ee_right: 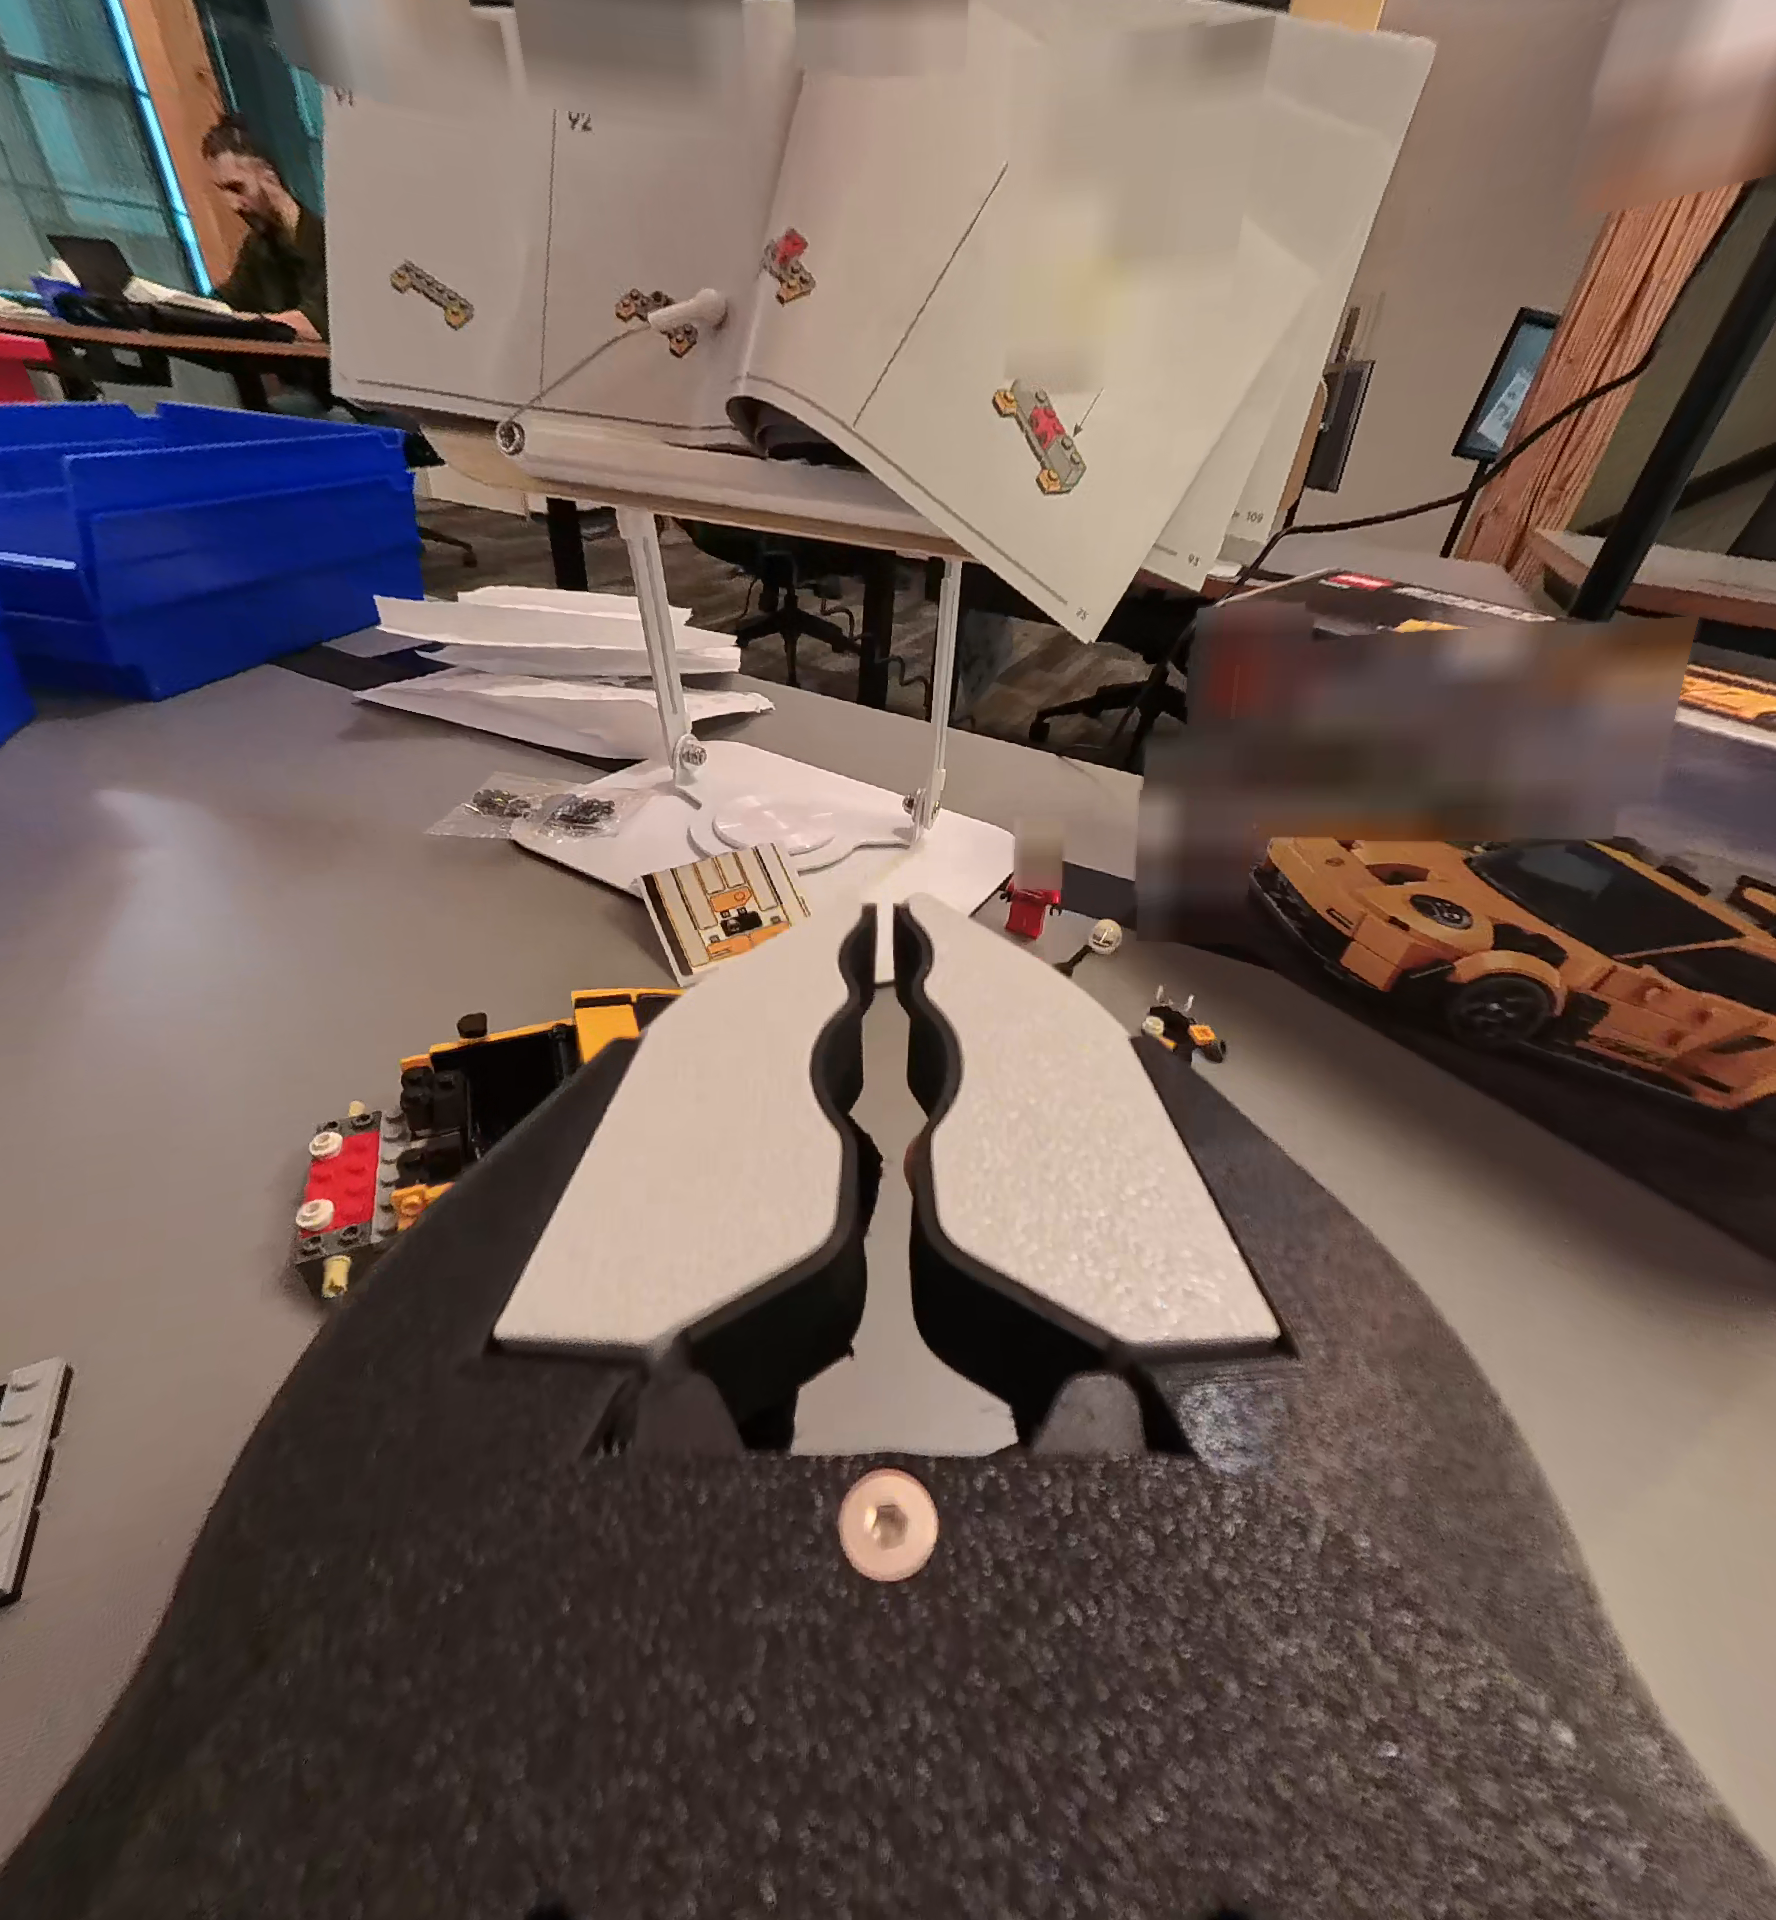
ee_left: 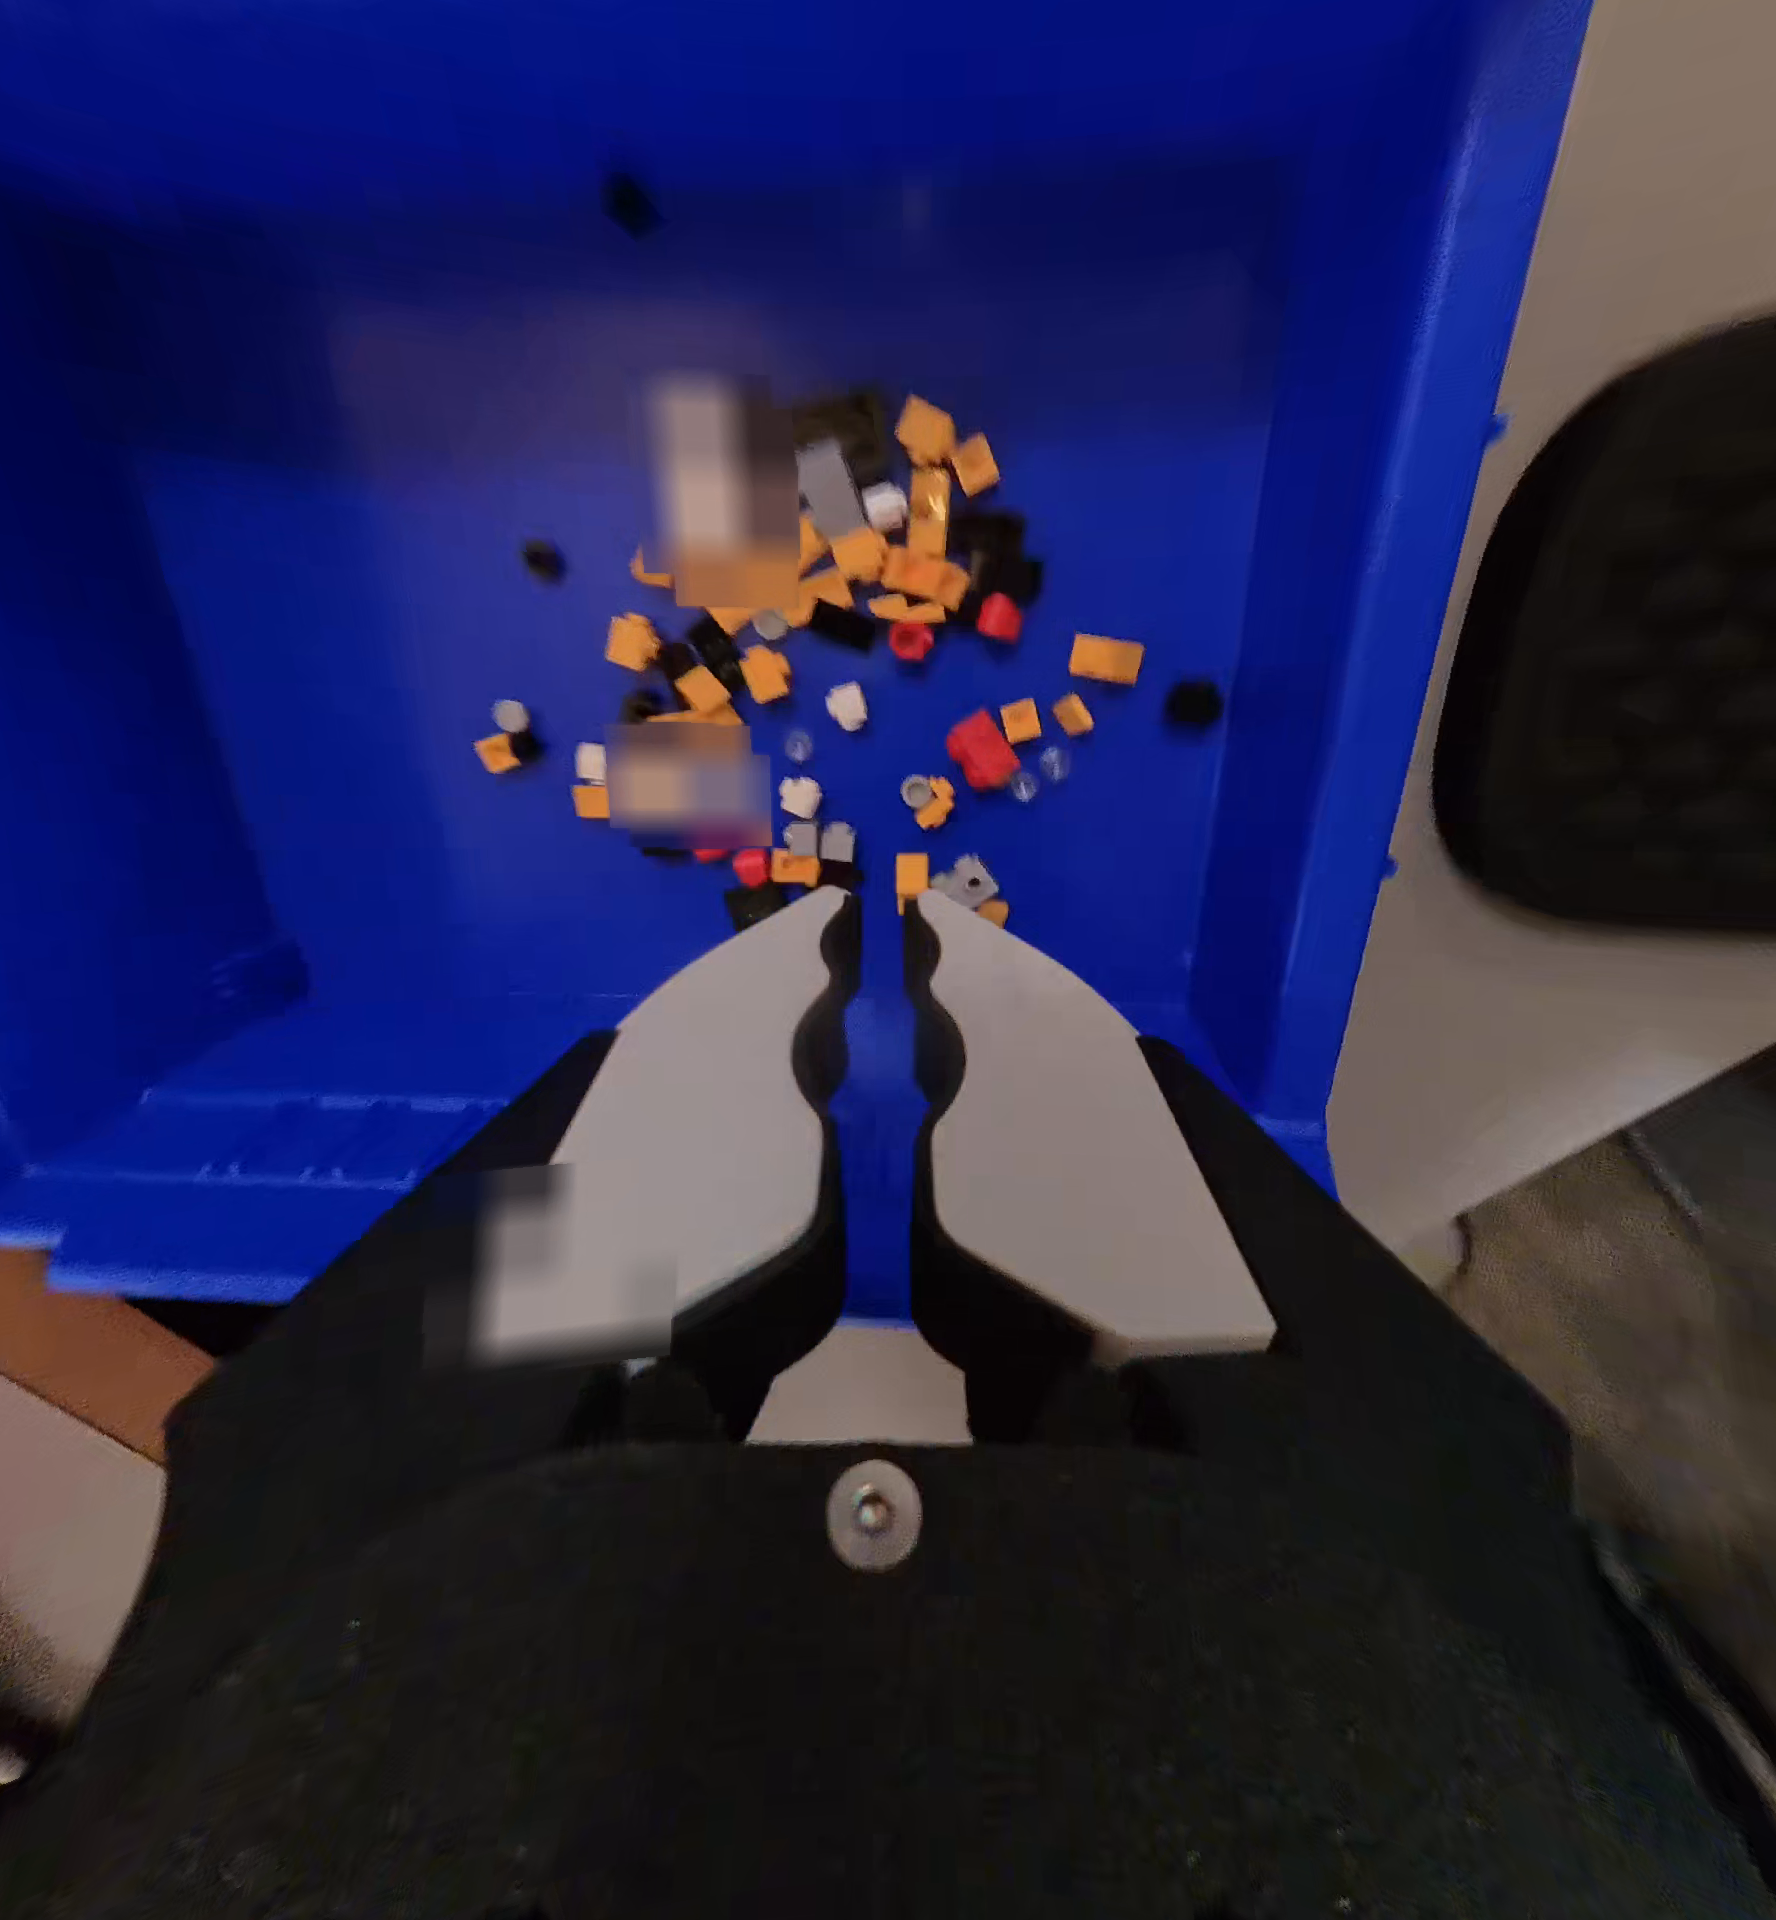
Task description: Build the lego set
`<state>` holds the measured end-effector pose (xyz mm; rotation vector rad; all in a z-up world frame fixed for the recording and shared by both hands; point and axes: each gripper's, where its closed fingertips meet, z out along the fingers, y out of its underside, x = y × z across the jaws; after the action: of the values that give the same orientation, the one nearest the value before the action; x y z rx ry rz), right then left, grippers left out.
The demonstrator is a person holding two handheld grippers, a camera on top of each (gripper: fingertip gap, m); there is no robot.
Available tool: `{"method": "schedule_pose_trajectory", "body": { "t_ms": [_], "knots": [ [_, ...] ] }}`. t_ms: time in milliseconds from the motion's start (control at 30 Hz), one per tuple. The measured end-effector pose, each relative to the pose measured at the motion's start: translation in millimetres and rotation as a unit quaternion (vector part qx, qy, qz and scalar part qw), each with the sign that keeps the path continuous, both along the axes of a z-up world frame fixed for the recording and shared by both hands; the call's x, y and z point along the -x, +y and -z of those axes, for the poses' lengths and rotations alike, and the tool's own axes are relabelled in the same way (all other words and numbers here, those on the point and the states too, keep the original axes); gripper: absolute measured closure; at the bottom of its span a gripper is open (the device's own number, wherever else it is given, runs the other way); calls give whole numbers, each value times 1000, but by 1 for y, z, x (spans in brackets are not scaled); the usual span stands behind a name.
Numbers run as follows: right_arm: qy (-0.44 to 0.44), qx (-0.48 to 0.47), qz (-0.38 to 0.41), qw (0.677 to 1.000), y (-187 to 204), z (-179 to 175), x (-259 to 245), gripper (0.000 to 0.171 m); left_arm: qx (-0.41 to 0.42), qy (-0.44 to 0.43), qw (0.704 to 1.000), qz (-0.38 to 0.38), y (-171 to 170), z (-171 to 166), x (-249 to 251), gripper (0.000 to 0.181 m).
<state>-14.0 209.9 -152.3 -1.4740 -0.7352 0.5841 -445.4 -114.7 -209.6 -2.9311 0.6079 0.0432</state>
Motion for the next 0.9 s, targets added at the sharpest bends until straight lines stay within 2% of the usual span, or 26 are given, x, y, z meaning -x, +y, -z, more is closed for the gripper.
{"method": "schedule_pose_trajectory", "body": {
  "t_ms": [200,367,733,833,900],
  "knots": [
    [-10,16,7,1000,5,9,-1,169,139,0,988,74,-18,29,-9,171],
    [-18,25,4,1000,7,15,1,169,215,7,970,112,-36,43,-18,178],
    [-27,39,-2,999,8,22,3,169,153,27,980,126,-8,60,-9,163],
    [-30,42,-2,999,9,24,4,169,135,32,981,136,0,62,-10,163],
    [-33,44,-1,999,9,25,4,169,119,52,981,143,6,63,-5,171]
  ]
}}
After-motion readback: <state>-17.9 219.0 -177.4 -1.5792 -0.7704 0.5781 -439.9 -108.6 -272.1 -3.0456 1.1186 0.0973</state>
